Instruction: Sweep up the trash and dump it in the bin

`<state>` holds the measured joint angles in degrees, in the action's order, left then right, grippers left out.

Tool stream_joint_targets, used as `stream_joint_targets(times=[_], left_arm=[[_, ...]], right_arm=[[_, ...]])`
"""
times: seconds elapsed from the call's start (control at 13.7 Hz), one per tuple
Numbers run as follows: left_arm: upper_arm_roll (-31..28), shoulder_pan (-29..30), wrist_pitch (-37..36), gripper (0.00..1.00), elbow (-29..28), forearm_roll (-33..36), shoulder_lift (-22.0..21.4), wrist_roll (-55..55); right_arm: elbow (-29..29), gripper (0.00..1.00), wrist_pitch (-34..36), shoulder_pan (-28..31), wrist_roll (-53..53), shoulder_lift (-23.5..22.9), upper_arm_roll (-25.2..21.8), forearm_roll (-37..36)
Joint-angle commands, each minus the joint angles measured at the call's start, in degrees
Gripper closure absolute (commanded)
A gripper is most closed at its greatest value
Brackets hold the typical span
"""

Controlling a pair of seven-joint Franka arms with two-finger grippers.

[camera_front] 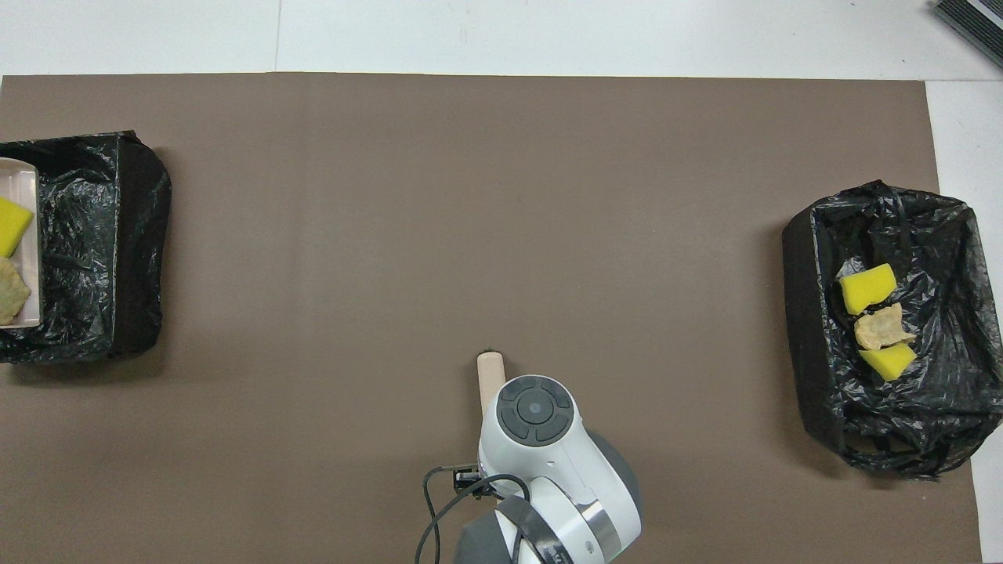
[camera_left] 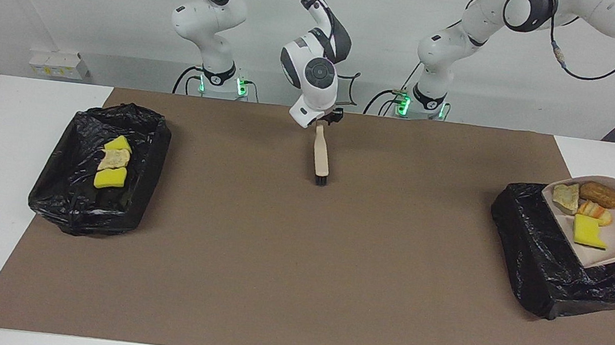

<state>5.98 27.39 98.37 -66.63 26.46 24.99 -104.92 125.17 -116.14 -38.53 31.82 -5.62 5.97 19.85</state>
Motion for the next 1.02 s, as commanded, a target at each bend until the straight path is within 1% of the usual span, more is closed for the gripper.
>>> stream_joint_targets(times=[0.0, 0.07, 0.15, 0.29, 0.37, 0.44, 0.51, 0.59, 0.66, 0.73, 0.88, 0.95], left_arm=[[-0.35, -1.73, 2.18, 1.00, -2.62, 5.69, -1.34, 5.68], [-0.35, -2.60, 2.79, 1.00, -3.50, 8.15, -1.70, 6.74], [-0.26, -3.39, 3.84, 1.00, -4.72, 11.13, -2.40, 7.62], [-0.35, -4.71, 4.46, 1.00, -8.06, 15.71, -4.15, 10.43], [-0.35, -5.76, 4.46, 1.00, -9.47, 18.77, -4.95, 11.40], [-0.35, -6.56, 4.46, 1.00, -10.96, 21.24, -5.82, 12.45], [-0.35, -7.17, 4.46, 1.00, -12.02, 23.35, -6.62, 13.33], [-0.26, -7.44, 4.38, 1.00, -12.55, 25.12, -7.23, 13.86], [-0.35, -8.57, 4.29, 1.00, -13.17, 26.61, -8.28, 14.30], [-0.35, -9.11, 4.20, 1.00, -13.61, 29.41, -9.08, 14.74], [-0.35, -10.34, 4.11, 1.00, -13.61, 32.07, -10.31, 15.36], [-0.35, -10.52, 4.11, 1.00, -13.44, 33.90, -10.58, 15.36]], right_arm=[[-2.28, 0.00, -0.93, 3.09, 1.14, 0.96, 0.09, -4.28], [-3.08, 0.00, -0.84, 5.72, 0.27, 1.75, 0.18, -5.85], [-3.96, 0.00, -0.93, 8.10, -2.78, 2.71, 0.18, -7.87], [-6.41, 0.00, -1.10, 13.45, -9.64, 2.99, 0.18, -9.03], [-7.99, 0.00, -1.28, 15.48, -11.24, 2.38, 0.18, -9.38], [-10.01, 0.00, -1.45, 17.68, -11.95, 1.85, 0.18, -11.82], [-12.64, 0.00, -1.46, 20.48, -12.56, 0.54, 0.27, -16.02], [-15.02, 0.00, -1.37, 23.12, -13.79, -0.17, 0.53, -19.11], [-16.43, 0.00, -1.45, 25.06, -15.89, -0.61, 0.44, -20.27], [-17.75, 0.00, -1.46, 27.43, -18.96, -0.79, 0.36, -20.37], [-19.77, 0.00, -0.85, 31.04, -24.24, -0.27, 0.18, -21.07], [-20.57, 0.00, -0.41, 32.80, -25.39, 0.17, 0.18, -22.99]])
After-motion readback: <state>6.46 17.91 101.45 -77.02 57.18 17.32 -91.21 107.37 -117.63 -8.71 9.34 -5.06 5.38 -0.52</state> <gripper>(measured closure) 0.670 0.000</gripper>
